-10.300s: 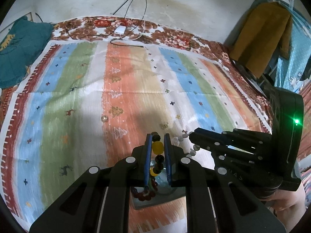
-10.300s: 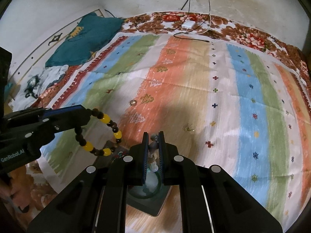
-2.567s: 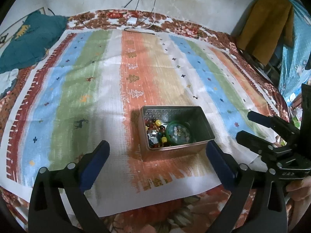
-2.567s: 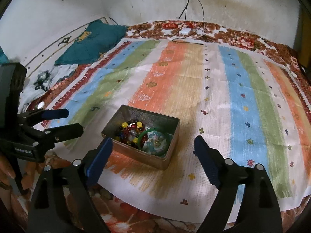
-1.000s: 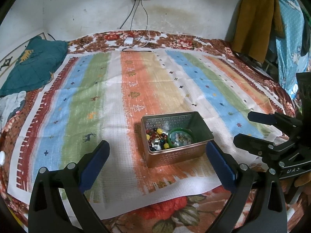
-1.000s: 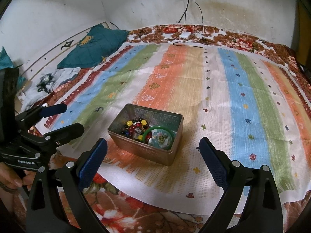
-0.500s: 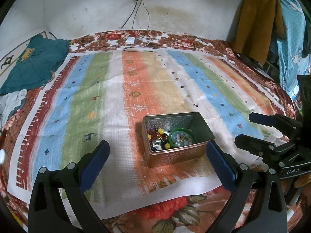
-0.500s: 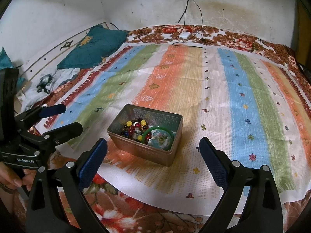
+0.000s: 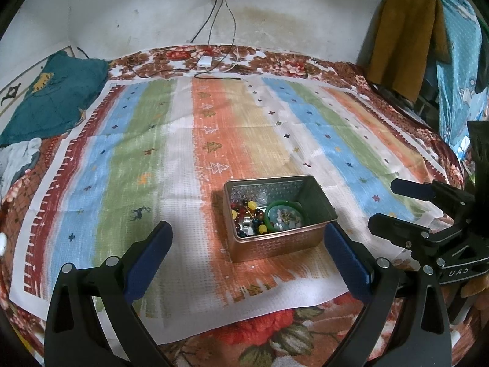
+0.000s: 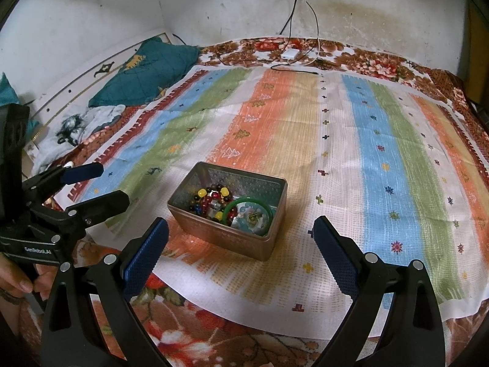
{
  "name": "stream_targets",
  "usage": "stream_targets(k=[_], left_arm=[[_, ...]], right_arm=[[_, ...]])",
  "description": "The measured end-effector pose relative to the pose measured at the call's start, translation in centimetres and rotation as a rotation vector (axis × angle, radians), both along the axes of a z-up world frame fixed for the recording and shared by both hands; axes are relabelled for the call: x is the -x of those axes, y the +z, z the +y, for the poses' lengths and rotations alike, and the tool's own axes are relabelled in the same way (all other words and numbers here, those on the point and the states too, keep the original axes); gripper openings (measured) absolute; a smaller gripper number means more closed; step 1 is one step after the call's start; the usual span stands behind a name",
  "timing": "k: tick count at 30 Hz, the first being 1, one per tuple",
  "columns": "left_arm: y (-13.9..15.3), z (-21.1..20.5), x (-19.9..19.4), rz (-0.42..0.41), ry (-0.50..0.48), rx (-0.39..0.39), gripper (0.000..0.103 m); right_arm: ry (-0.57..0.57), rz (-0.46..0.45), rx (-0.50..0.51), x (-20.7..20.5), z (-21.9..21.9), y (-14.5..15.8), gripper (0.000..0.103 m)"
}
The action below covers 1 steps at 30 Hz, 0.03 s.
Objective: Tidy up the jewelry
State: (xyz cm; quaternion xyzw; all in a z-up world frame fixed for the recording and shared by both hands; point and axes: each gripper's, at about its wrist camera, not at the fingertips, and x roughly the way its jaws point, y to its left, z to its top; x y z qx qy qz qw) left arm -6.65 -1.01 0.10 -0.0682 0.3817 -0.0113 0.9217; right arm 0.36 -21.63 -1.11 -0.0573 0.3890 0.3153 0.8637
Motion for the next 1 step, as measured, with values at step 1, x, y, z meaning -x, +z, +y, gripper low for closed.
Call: stream_targets(k=[1], left_arm=[[0.01,-0.06,0.08,0.0,0.0,0.0,0.097]], right_arm=[[0.0,0.0,0.0,0.0,0.0,0.0,0.096]])
